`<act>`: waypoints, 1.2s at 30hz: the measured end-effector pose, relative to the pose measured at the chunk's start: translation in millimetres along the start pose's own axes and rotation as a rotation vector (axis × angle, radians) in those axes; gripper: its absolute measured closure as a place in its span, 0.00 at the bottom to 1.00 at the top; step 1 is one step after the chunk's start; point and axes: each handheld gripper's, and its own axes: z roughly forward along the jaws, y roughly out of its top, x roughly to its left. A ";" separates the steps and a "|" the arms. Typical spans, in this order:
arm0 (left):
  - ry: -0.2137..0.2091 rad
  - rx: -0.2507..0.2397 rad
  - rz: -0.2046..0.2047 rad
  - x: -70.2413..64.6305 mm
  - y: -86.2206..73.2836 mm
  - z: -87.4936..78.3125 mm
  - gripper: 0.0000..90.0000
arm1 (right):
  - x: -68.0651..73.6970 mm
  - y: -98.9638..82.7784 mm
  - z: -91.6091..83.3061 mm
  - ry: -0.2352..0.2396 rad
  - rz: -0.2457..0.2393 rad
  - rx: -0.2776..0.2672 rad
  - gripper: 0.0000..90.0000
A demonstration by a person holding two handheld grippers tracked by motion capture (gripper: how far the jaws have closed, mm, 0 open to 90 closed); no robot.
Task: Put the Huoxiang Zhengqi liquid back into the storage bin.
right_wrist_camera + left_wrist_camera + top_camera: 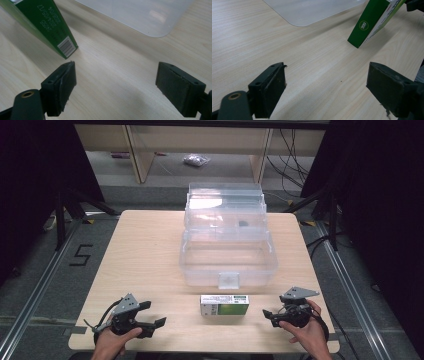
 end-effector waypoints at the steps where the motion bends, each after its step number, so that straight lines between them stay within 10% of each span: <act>1: 0.002 0.003 -0.003 -0.2 0.4 -0.4 0.17 | 0.5 0.5 -0.6 0.002 -0.004 -0.002 0.20; 36: 0.008 0.001 -0.001 0.6 0.4 -1.0 0.17 | 47.2 76.4 -21.5 0.114 -0.324 0.064 0.19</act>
